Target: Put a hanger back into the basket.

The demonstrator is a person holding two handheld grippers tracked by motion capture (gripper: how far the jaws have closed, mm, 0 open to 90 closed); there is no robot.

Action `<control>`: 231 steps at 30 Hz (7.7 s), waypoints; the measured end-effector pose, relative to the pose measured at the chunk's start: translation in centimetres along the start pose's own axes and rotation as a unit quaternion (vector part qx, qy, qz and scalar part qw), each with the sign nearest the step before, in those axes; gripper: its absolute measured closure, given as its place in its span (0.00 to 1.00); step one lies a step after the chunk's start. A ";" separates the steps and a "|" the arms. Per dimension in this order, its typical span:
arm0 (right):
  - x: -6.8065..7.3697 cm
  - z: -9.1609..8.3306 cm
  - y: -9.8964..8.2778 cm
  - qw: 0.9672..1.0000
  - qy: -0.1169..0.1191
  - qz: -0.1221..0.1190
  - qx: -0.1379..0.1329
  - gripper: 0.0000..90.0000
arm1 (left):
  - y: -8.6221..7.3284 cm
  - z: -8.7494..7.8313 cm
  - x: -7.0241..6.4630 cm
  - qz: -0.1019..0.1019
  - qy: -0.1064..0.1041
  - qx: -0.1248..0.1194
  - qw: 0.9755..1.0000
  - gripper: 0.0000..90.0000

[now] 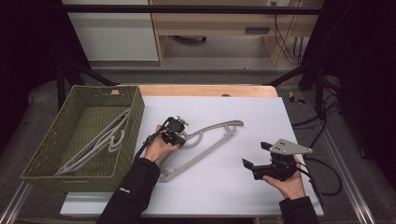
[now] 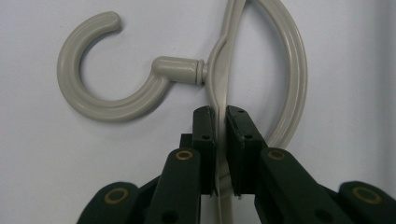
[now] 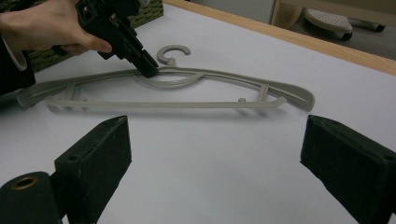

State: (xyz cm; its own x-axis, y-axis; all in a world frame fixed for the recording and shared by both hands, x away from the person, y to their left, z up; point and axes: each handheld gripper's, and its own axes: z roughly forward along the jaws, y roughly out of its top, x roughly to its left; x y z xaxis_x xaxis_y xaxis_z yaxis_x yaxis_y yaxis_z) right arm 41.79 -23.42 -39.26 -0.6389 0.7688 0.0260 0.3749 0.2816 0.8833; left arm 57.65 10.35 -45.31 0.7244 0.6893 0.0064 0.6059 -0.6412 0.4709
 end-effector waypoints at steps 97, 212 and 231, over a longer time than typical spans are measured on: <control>0.2 -0.2 0.2 1.000 0.000 -0.005 -0.002 0.10 | -2.4 -1.3 -1.0 -0.019 0.020 -0.038 0.999 0.82; -0.2 -0.4 0.2 1.000 -0.013 -0.002 0.002 0.10 | -10.5 -26.2 13.3 -0.075 0.226 -0.160 0.958 0.92; -0.3 -0.1 0.2 1.000 -0.017 -0.006 0.008 0.10 | -13.8 -25.1 17.6 -0.084 0.263 -0.127 0.953 0.92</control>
State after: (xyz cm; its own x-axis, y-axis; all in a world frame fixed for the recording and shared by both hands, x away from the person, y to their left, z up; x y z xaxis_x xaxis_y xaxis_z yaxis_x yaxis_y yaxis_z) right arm 42.00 -23.61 -39.05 -0.6199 0.7847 -0.0007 0.3786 0.2999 0.8756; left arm 53.79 39.73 -29.55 0.3200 0.8911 0.3217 0.5508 -0.4512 0.7021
